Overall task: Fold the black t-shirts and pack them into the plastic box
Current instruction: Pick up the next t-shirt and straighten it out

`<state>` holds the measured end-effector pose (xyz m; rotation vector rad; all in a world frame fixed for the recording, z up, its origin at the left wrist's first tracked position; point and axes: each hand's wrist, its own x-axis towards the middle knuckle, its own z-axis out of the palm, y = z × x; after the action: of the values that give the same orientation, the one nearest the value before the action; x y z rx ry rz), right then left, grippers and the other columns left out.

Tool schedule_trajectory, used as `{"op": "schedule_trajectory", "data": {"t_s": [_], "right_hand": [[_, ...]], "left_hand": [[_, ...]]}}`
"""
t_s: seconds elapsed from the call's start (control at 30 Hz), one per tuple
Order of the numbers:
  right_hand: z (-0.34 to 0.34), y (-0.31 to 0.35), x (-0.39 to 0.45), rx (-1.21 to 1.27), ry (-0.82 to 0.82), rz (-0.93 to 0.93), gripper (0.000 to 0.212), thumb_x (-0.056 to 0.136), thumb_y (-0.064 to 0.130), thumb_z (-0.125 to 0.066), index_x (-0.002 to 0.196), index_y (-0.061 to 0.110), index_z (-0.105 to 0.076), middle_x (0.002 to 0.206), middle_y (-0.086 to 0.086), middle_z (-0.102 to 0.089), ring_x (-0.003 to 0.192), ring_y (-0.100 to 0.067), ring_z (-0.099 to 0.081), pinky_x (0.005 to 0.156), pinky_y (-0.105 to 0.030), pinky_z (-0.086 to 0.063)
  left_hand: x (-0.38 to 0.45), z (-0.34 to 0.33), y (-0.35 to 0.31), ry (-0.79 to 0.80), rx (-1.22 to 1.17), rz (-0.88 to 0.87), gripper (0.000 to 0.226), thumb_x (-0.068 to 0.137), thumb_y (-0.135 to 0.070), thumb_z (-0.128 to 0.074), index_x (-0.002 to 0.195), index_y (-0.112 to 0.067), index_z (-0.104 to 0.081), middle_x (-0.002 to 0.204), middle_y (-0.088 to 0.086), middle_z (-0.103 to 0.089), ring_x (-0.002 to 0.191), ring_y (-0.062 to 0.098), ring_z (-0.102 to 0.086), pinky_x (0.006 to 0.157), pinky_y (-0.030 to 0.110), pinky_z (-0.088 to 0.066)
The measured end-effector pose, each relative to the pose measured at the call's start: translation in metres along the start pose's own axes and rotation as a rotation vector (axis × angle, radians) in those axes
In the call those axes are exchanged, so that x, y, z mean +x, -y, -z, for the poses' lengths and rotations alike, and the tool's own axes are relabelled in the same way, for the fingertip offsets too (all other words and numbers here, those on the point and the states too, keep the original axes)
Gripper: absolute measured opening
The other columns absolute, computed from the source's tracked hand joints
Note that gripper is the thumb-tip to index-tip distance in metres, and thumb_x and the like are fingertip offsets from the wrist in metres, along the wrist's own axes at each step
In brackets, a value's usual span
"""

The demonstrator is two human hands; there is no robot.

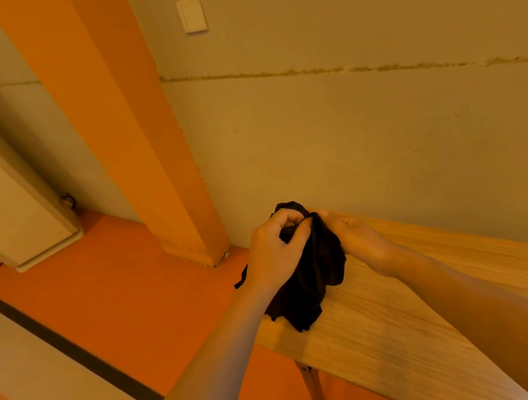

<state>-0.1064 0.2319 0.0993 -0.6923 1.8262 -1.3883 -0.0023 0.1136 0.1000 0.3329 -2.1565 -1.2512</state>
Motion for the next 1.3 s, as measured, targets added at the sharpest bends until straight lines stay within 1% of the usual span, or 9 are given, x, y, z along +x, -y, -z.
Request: {"op": "schedule_trajectory", "data": {"t_s": [0.1,0.23,0.37,0.5,0.67,0.83,1.1,1.23,1.3], "right_hand": [[0.000,0.001,-0.005,0.039,-0.015,0.136,0.029,0.094,0.044,-0.046,0.106,0.022,-0.061,0.093,0.007,-0.065,0.081,0.004,-0.063,0.068,-0.015,-0.047],[0.000,0.001,-0.008,-0.075,0.003,0.362,0.031,0.083,0.028,-0.068,0.113,0.023,-0.061,0.099,0.001,-0.070,0.094,-0.011,-0.067,0.078,-0.022,-0.054],[-0.004,0.009,-0.009,-0.013,-0.100,0.434,0.014,0.094,0.016,-0.056,0.099,0.019,-0.069,0.092,0.004,-0.071,0.090,-0.010,-0.068,0.075,-0.022,-0.053],[-0.003,0.017,-0.008,-0.043,-0.205,0.477,0.020,0.096,0.025,-0.052,0.095,0.012,-0.068,0.091,-0.015,-0.067,0.086,-0.033,-0.063,0.074,-0.043,-0.052],[-0.001,0.026,-0.009,-0.047,-0.223,0.526,0.010,0.091,0.017,-0.061,0.090,0.017,-0.072,0.090,0.001,-0.071,0.086,-0.014,-0.067,0.076,-0.026,-0.055],[0.000,0.028,-0.009,-0.058,-0.219,0.544,0.012,0.086,0.012,-0.067,0.086,0.024,-0.069,0.079,0.017,-0.069,0.077,0.000,-0.065,0.068,-0.014,-0.050],[0.005,0.031,-0.019,0.008,-0.170,0.501,0.019,0.080,0.029,-0.065,0.092,0.016,-0.071,0.085,-0.004,-0.072,0.081,-0.014,-0.069,0.069,-0.021,-0.053],[0.005,0.033,-0.021,0.002,-0.169,0.490,0.020,0.081,0.035,-0.064,0.093,0.020,-0.072,0.080,-0.029,-0.064,0.079,-0.045,-0.062,0.070,-0.051,-0.053],[0.005,0.034,-0.022,0.012,-0.158,0.484,0.021,0.082,0.035,-0.064,0.094,0.021,-0.072,0.078,-0.032,-0.062,0.079,-0.050,-0.060,0.072,-0.056,-0.051]], "left_hand": [[0.002,0.005,-0.003,-0.003,-0.077,0.103,0.016,0.095,-0.021,-0.059,0.081,-0.019,-0.067,0.074,-0.015,-0.066,0.073,0.000,-0.062,0.066,0.014,-0.047],[0.007,0.012,-0.009,0.005,-0.132,0.194,0.024,0.096,-0.023,-0.056,0.076,-0.015,-0.066,0.063,-0.017,-0.062,0.062,0.001,-0.058,0.058,0.015,-0.045],[0.008,0.017,-0.017,0.048,-0.189,0.254,0.023,0.095,-0.024,-0.057,0.077,-0.013,-0.067,0.062,-0.014,-0.061,0.061,0.001,-0.059,0.056,0.014,-0.045],[0.006,0.020,-0.020,-0.011,-0.211,0.231,0.014,0.089,-0.028,-0.067,0.088,-0.014,-0.063,0.063,-0.012,-0.061,0.062,0.004,-0.059,0.055,0.016,-0.044],[0.000,0.020,-0.029,0.018,-0.259,0.115,0.017,0.087,-0.026,-0.070,0.090,-0.010,-0.071,0.081,-0.001,-0.070,0.078,0.014,-0.067,0.066,0.020,-0.051],[0.002,0.014,-0.035,-0.090,-0.199,0.129,0.011,0.084,-0.026,-0.074,0.091,-0.017,-0.075,0.080,-0.008,-0.072,0.077,0.004,-0.067,0.064,0.015,-0.050],[0.002,0.019,-0.037,-0.007,-0.313,0.166,0.009,0.090,-0.018,-0.066,0.093,-0.017,-0.074,0.089,-0.011,-0.073,0.087,0.004,-0.068,0.072,0.015,-0.051],[0.001,0.020,-0.037,0.021,-0.347,0.158,0.013,0.088,-0.015,-0.067,0.099,-0.012,-0.074,0.092,-0.005,-0.074,0.089,0.008,-0.069,0.073,0.017,-0.052],[0.000,0.020,-0.036,0.025,-0.347,0.153,0.012,0.088,-0.013,-0.067,0.099,-0.014,-0.074,0.092,-0.006,-0.074,0.089,0.009,-0.070,0.073,0.018,-0.052]]}}
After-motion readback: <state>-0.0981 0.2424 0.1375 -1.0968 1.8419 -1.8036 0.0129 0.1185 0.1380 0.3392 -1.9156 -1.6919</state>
